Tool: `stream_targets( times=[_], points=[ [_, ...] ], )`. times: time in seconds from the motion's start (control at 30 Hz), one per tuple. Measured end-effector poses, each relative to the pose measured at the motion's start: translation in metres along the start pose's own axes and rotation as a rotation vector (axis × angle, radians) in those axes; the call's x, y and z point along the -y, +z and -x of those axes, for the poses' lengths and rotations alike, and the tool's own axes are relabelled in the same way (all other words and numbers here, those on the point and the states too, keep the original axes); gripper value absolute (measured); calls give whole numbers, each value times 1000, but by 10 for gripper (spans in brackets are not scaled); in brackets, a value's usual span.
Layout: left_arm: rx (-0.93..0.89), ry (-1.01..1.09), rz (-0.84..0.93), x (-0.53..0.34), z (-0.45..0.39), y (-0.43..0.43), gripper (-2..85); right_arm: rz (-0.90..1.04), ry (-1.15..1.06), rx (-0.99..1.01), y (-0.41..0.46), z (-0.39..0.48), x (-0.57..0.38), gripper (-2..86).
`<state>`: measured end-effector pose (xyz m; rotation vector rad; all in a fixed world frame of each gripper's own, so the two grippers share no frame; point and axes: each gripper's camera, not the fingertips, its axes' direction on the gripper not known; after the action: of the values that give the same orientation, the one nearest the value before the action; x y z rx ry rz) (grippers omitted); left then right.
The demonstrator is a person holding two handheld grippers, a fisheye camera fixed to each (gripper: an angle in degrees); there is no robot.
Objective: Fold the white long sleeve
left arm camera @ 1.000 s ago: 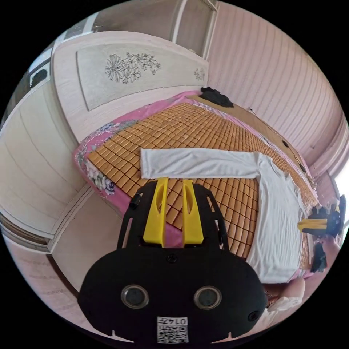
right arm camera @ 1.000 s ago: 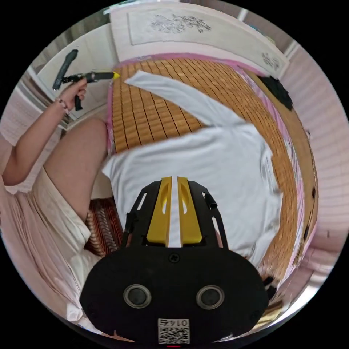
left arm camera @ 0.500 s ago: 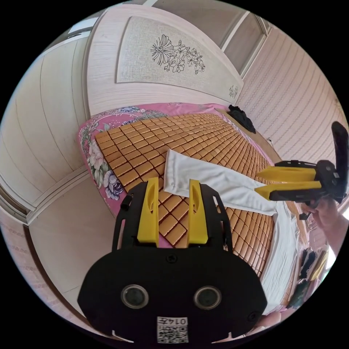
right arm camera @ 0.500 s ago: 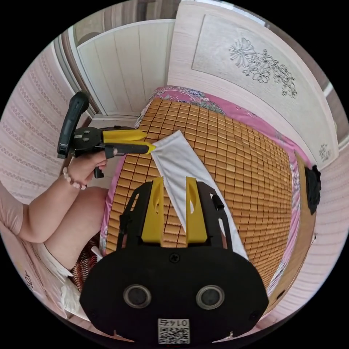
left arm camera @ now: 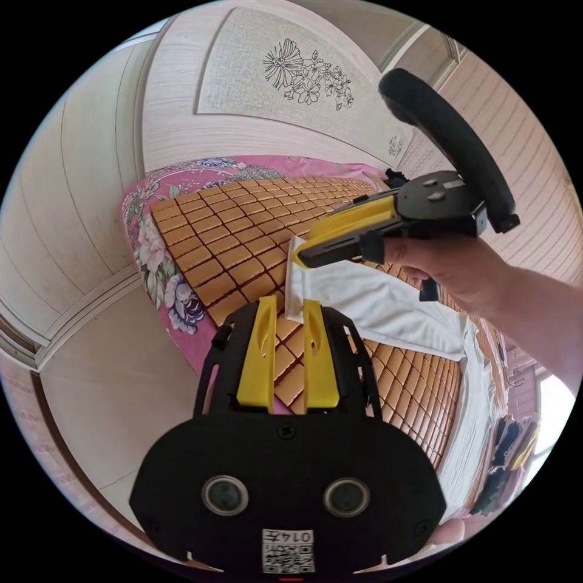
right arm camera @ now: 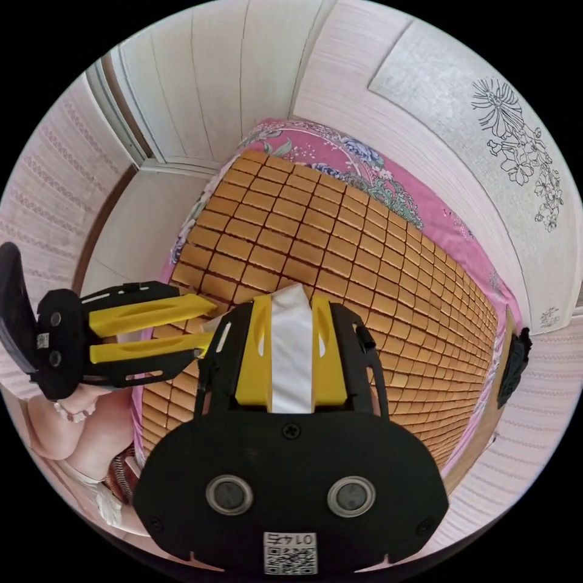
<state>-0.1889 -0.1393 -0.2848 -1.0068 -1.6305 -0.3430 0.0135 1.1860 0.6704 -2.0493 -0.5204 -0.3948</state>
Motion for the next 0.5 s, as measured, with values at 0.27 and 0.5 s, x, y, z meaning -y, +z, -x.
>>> stream_targets(
  times=[0.27,0.5],
  points=[
    [-7,30,15,9,0,6,36,10,6,61,-1,2,5,17],
    [-44,8,8,13,-3,12,-4,-16,42,85,-17,-3,-6,1]
  ],
)
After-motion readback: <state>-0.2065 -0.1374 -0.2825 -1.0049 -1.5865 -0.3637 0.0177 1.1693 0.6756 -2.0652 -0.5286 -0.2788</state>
